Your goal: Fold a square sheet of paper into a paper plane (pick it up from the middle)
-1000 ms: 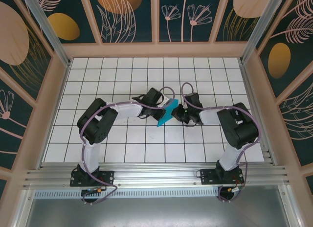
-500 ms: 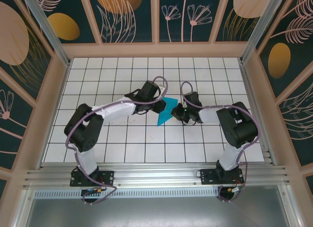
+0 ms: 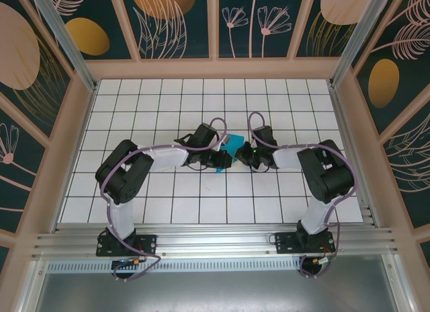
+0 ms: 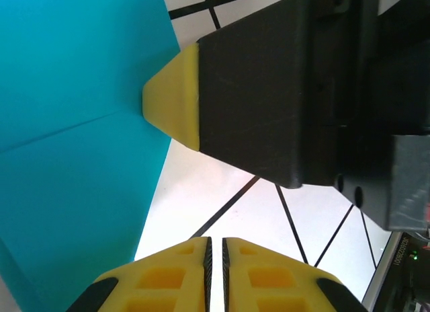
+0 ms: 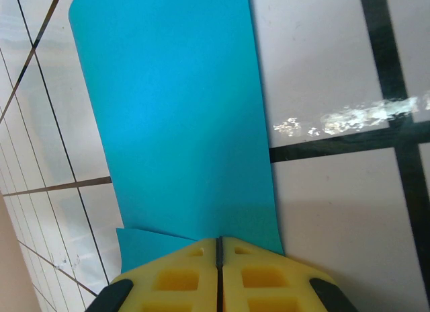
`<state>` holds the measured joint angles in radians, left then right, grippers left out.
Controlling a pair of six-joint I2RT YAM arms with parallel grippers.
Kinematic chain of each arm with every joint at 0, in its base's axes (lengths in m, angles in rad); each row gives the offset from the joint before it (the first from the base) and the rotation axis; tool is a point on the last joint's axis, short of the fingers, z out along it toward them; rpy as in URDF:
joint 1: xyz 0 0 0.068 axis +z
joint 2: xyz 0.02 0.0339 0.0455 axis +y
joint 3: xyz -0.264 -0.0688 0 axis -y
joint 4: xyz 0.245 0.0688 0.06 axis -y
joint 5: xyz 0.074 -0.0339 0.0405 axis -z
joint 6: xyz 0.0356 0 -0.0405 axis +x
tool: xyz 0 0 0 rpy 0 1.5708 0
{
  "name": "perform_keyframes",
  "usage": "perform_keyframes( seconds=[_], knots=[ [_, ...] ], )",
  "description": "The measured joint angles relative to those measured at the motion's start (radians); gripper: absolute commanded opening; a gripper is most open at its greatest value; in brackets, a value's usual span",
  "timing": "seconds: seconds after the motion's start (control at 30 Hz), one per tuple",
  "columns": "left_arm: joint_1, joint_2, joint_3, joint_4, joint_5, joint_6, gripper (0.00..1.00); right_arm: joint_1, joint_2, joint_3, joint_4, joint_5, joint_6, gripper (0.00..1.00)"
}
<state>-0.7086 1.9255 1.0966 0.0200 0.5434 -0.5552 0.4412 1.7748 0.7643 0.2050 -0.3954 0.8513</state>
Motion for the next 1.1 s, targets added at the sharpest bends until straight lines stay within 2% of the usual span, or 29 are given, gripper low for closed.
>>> perform_keyframes(
  seconds=[0.77, 1.1],
  knots=[
    [0.000, 0.041, 0.000, -0.055, -0.123, 0.073, 0.15, 0.000, 0.006, 0.006, 0.000, -0.003, 0.000, 0.10],
    [0.000, 0.036, -0.027, -0.013, -0.122, 0.091, 0.14, 0.000, 0.006, 0.006, 0.000, -0.002, -0.001, 0.10]
  ],
)
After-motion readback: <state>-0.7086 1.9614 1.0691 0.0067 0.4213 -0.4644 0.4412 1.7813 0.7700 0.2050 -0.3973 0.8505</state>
